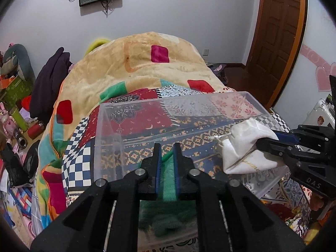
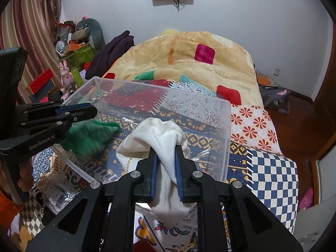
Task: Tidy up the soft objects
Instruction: 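Carry the white cloth and green knit into the clear box while both tools open, then grasp the silver foil bag with the left tool while the right tool reaches the floral scrunchie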
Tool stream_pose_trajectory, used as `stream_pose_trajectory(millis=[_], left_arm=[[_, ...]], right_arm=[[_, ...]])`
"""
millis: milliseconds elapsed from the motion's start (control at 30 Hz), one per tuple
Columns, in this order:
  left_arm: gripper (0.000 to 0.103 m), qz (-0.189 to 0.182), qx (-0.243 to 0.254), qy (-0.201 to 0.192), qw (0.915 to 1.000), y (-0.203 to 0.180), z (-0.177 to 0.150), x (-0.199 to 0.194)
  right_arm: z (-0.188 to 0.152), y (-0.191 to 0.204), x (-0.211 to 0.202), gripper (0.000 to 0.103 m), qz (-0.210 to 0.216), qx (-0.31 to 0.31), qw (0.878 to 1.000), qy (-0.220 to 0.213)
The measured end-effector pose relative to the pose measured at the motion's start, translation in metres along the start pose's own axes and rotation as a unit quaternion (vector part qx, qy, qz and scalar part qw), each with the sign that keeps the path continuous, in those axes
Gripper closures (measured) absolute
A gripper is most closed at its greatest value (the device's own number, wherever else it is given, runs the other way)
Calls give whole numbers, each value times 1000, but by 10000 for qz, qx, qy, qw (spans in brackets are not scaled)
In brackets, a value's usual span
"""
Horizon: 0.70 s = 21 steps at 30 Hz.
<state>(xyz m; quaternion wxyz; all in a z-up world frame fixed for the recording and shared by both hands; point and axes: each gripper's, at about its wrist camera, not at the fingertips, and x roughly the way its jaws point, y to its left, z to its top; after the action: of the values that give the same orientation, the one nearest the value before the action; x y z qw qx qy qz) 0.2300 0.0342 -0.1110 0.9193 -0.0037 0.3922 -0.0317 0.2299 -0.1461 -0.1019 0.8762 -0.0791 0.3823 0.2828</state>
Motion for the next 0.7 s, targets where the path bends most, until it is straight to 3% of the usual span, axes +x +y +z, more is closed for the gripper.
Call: stream_pose_trajectory(millis=[133,200,267,467,633,700], left_arm=[[68,41,-9,-113,9999,-1,0,-10],[66,41,-1,-198,9998,-2,0,-19],[62,38,8,-266,9996,-3,0,-28],[35,181,142,-674,9975,-14,-3,-69],[12,173,208,-895,9956,-22,-14,-101],[8,145,193,-958,9951,-25,-21,-111]], right_arm=[[2,2,-9,65,-36,6,9999,-131],[3,3,-18,58,-78,-31,9996,-260],[4,5,-25,54,-77,-30,9994,-344],[5,11,-59,37,-35,-54,9977,-676],[-6,16,-87,31,-31,-113,9964,-844],[-13,17,-96,26,-11,-106,9960,-883]])
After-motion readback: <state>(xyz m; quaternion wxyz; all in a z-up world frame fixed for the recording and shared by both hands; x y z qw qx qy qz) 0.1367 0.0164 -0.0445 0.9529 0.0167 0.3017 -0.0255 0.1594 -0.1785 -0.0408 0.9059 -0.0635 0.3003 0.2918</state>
